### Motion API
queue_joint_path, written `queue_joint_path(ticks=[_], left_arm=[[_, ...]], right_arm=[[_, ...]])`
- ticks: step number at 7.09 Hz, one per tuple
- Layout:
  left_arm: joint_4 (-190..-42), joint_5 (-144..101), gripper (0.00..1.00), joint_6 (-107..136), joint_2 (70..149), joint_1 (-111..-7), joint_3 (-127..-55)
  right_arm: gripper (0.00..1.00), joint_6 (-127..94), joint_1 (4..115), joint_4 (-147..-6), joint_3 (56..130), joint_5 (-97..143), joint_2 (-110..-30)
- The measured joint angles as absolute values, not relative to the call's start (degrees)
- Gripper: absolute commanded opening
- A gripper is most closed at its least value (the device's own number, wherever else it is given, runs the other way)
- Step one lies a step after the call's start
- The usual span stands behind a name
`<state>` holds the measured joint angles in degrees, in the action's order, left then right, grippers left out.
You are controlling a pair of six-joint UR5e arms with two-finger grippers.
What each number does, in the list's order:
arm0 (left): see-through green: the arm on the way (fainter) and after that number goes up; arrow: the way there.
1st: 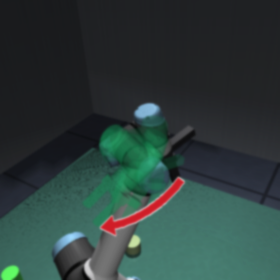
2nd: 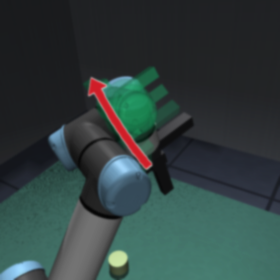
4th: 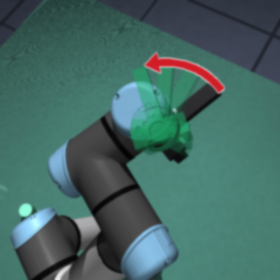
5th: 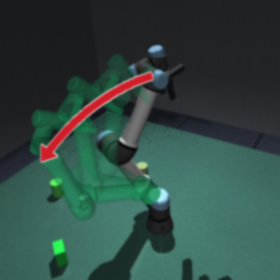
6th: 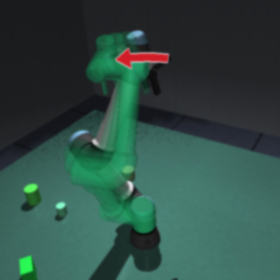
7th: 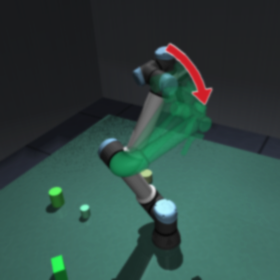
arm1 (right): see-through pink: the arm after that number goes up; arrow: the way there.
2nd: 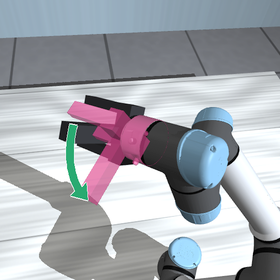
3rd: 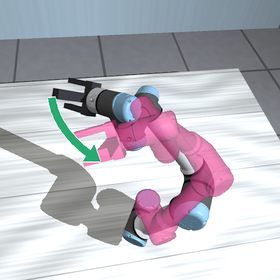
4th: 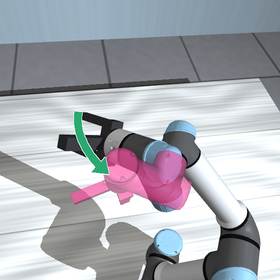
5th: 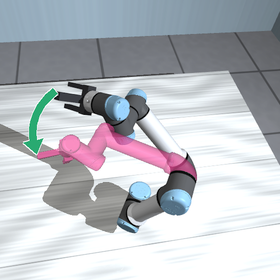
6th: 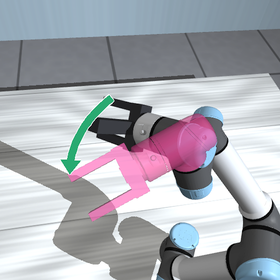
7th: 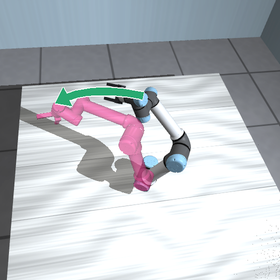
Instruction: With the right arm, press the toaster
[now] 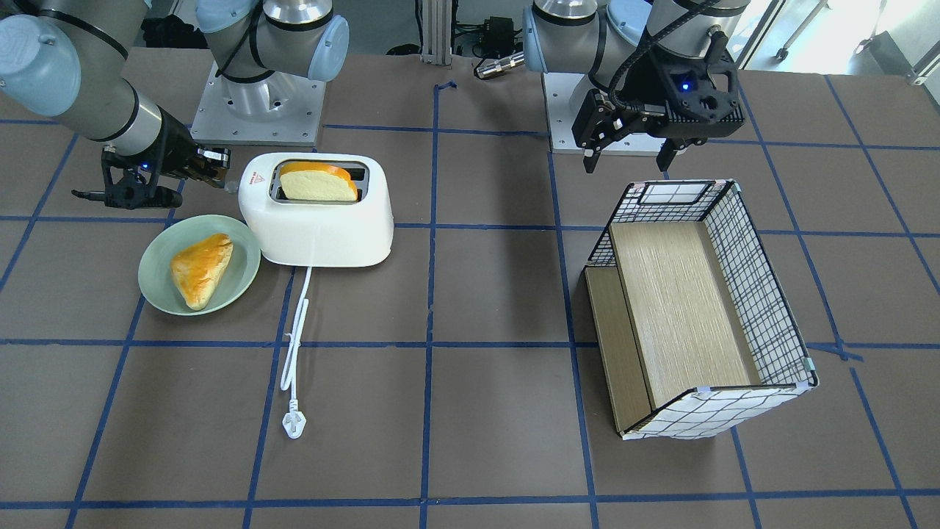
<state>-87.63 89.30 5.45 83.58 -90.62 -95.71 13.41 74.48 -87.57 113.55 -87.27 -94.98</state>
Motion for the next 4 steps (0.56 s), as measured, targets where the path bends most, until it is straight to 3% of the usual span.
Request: queue_joint_path(ticks=[4], left_arm=[[-87.63,89.30,1.00,5.45,83.59,-90.62,-95.71]], right_arm=[[0.00,13.93,72.88,-83.45,114.43,-87.74,-94.85]])
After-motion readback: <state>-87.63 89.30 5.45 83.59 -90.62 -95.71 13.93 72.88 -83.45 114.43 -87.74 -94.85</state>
